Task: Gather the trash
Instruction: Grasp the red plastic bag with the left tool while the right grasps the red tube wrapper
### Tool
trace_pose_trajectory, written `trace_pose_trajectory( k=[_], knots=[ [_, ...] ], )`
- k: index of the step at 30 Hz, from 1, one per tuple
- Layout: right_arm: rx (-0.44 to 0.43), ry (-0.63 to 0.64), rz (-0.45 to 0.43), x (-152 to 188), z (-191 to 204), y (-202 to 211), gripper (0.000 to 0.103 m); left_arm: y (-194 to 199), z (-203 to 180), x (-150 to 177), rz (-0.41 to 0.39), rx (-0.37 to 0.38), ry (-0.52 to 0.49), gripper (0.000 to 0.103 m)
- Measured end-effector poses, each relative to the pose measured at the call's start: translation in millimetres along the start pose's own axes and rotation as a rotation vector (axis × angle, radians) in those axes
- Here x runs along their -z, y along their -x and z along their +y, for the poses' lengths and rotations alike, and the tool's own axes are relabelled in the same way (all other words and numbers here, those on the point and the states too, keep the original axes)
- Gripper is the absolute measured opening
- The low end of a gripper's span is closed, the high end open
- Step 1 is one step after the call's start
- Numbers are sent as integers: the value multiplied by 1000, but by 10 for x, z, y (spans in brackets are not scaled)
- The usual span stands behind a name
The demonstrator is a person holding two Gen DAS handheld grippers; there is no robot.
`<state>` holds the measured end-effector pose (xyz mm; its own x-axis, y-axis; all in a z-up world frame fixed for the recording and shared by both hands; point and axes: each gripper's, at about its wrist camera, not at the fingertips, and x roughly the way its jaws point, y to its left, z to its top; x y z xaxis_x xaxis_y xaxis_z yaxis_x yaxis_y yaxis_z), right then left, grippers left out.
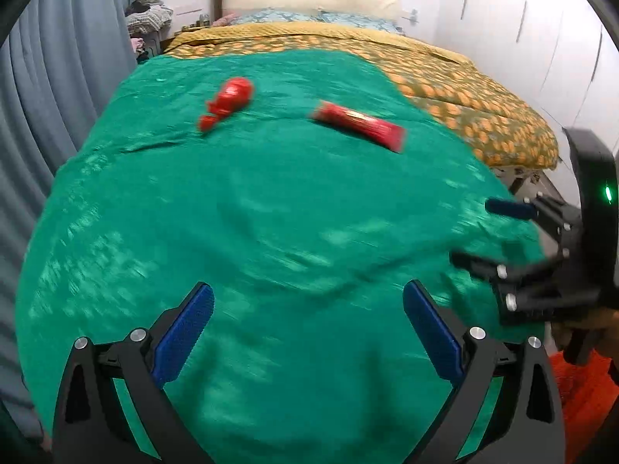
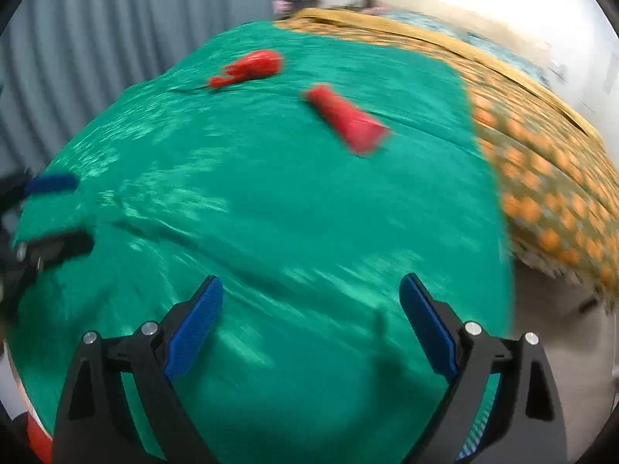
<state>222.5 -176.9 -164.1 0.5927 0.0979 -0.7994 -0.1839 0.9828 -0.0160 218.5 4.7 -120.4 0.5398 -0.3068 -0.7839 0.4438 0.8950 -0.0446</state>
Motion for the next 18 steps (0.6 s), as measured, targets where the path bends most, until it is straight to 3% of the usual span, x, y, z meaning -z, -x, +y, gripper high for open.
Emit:
trace_pose_trajectory(
  k=[6, 11, 18],
  knots=[
    [-61, -4, 17, 8, 88, -176, 93, -360, 557, -446, -5, -6, -23, 97],
    [-59, 7, 14, 24, 114, -186, 94, -948, 764, -1146, -24, -15, -49, 97],
    [-57, 8, 14, 20, 107, -182, 94, -1660, 956, -2031, -27, -27, -4, 97]
  ],
)
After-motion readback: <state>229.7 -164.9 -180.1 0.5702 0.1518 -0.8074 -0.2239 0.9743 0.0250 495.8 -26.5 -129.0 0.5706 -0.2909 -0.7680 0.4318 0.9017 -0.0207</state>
